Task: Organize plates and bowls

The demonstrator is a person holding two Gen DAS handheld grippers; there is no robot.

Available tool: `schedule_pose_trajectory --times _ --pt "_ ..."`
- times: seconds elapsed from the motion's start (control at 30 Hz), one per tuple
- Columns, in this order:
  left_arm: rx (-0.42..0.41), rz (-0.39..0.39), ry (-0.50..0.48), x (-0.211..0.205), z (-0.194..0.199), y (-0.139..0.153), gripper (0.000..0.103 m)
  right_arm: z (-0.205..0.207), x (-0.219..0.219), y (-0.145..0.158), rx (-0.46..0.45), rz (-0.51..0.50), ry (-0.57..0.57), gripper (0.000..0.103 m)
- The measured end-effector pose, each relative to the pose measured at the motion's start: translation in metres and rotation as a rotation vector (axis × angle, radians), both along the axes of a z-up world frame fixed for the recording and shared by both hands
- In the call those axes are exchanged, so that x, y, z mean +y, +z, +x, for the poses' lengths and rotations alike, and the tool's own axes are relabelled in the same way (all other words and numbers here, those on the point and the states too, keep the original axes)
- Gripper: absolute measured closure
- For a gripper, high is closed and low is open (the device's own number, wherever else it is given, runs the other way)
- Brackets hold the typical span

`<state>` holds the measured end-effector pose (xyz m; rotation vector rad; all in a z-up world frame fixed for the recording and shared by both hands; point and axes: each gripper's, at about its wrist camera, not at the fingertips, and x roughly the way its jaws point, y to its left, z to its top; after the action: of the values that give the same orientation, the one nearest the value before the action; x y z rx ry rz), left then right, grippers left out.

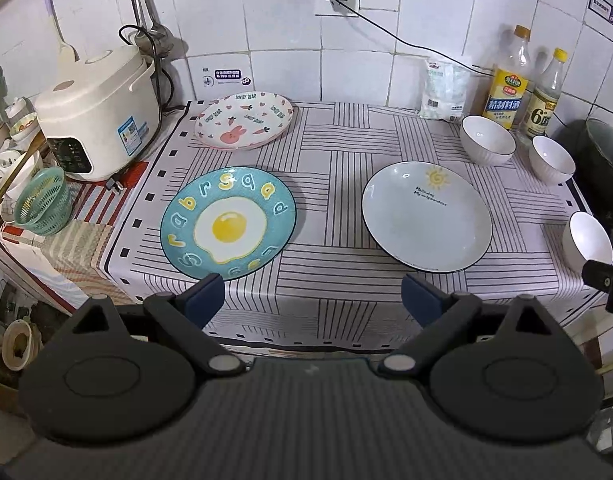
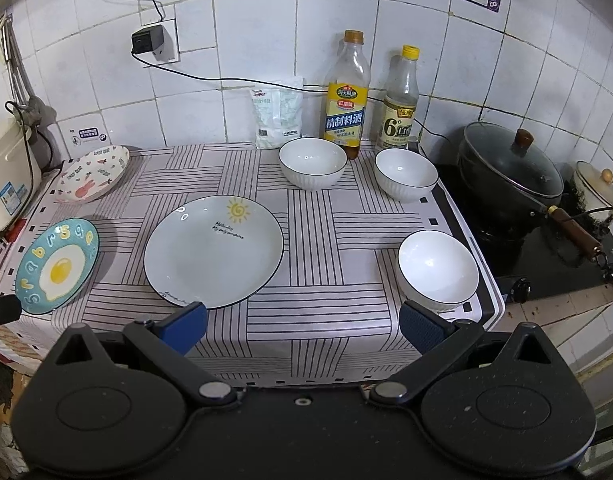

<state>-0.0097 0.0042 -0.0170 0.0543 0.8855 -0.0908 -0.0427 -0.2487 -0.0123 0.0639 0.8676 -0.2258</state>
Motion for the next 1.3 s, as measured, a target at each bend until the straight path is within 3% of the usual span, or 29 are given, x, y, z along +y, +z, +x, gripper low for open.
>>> schedule_pose_trajectory --times 0.93,1.3 --pt "0.000 0.033 0.008 0.004 0.012 -0.004 0.007 0.009 0.005 -0.006 0.048 -0.009 -0.008 0.000" --pt "0.009 0.005 -0.009 0.007 0.019 0.000 0.007 0.012 0.007 -0.006 0.062 -0.012 0.001 0.000"
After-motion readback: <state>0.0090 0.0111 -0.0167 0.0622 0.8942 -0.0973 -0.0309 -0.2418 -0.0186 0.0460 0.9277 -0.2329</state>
